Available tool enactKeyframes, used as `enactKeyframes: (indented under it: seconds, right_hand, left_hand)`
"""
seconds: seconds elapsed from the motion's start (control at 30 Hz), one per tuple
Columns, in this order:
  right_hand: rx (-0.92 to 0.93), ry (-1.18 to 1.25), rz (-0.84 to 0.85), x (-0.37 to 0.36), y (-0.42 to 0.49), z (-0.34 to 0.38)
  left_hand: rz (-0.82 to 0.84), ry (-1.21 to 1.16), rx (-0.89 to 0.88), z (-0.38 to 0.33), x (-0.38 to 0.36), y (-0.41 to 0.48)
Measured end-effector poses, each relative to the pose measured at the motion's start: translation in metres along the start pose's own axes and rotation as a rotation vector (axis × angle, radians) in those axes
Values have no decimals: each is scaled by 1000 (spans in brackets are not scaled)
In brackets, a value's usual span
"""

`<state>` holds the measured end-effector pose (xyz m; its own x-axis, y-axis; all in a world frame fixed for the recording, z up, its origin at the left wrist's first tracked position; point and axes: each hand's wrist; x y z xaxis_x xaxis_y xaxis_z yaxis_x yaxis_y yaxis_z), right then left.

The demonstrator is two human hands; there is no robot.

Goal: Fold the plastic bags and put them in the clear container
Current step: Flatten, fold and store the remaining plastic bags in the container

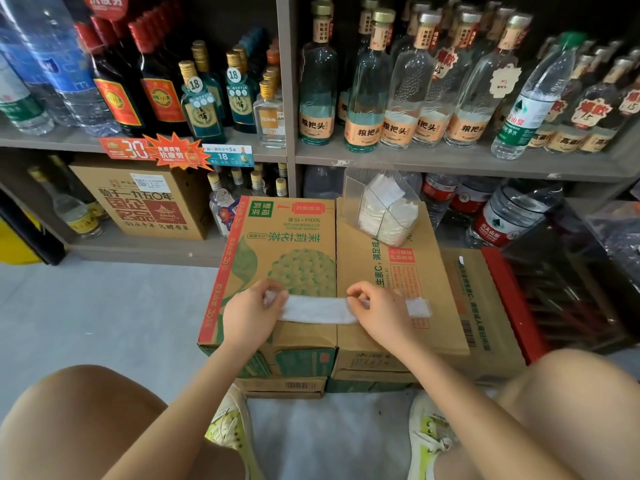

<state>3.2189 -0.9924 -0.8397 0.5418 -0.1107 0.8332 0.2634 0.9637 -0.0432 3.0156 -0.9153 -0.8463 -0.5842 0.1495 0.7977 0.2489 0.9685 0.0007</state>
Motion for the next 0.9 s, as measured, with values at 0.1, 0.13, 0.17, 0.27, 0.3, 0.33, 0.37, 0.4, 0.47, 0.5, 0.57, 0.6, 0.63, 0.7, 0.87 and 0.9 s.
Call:
enactKeyframes:
  seconds: [0.1,0.13,0.17,0.27,0.3,0.33,0.37,0.4,0.47,0.5,0.57,0.6,0.63,0.7,0.87,0.9]
  right_hand:
    - [12,-14,-52,-8,0,-2]
    - [14,-9,-65,-10,0,-3]
    - [25,-12,-77,-11,1,-3]
    - [45,-42,-90,-13,2,-4]
    - [47,-55,-85,-13,2,-3]
    - [46,-68,-81,-12,3,-3]
    - [48,-85,-106,-11,2,-2]
    - [66,-136,-170,-10,0,0]
    - [142,-337,-324,-11,-4,5]
    - [183,-410,-360,-15,-7,10]
    - [262,-453,-271,-30,-9,15]
    - [252,-442,-149,-36,-10,17]
    - [218,-423,-22,-39,-10,18]
    - [165,-415,141,-37,-7,13]
    - [6,-518,163,-5,-21,-38]
    - [-43,-535,168,4,-24,-50]
  left_hand:
    - [-209,295,-83,-5,-5,-2]
    - [-267,346,-149,-8,-8,-7]
    - [-275,350,-254,-13,-13,-11]
    - [-67,338,-459,-22,-30,-22]
    - [14,329,-418,-23,-35,-22]
    - [70,311,-349,-23,-39,-21]
    - [112,315,-287,-22,-43,-20]
    - [137,344,-261,-20,-47,-19]
    - [171,432,-245,-18,-52,-19]
    - [177,448,-237,-17,-53,-19]
    - [162,444,-247,-18,-54,-18]
    - [169,437,-250,-18,-54,-19]
    - [174,426,-254,-18,-55,-19]
    - [150,406,-258,-16,-55,-20]
    - [142,425,-248,-15,-55,-20]
    - [153,444,-244,-15,-54,-19]
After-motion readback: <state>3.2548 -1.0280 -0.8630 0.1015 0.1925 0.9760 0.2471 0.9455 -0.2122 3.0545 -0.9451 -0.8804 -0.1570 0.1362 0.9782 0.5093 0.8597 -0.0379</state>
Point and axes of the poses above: each hand's wrist, its own y-axis towards the middle knuckle, its own x-axis out of the back of the hand, z = x × y, and after that the axes turned 2 degrees about z, right-handed
